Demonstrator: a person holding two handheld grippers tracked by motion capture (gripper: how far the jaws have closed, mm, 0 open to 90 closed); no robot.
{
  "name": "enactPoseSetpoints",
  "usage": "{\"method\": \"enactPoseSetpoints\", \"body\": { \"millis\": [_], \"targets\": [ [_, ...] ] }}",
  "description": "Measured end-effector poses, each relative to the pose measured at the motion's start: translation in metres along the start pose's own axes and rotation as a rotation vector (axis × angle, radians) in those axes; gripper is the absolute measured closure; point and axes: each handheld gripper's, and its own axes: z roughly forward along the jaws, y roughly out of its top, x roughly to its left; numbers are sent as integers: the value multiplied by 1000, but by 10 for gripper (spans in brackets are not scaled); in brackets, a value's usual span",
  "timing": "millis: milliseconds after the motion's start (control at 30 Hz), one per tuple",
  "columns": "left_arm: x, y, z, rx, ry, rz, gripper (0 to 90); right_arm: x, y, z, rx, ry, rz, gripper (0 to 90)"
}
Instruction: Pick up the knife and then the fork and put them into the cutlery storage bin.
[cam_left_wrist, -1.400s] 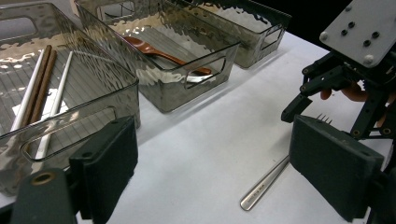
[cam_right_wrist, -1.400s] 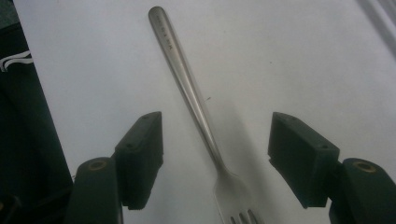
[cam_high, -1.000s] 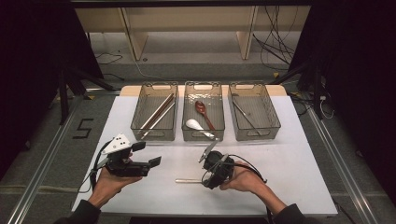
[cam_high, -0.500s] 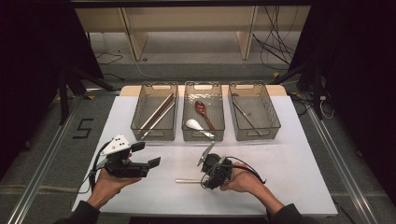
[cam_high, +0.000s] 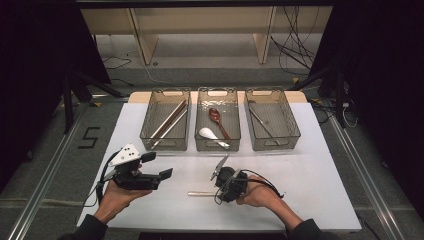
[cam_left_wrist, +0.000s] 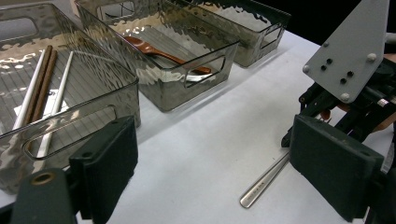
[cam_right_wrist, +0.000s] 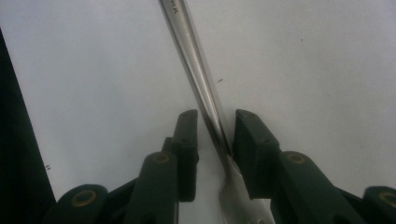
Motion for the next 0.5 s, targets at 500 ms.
{"method": "enactPoseSetpoints", "body": {
  "millis": [500],
  "targets": [
    [-1,0,0,-2,-1,-2,149,7,2,0,44,-30,-50,805]
  ]
}}
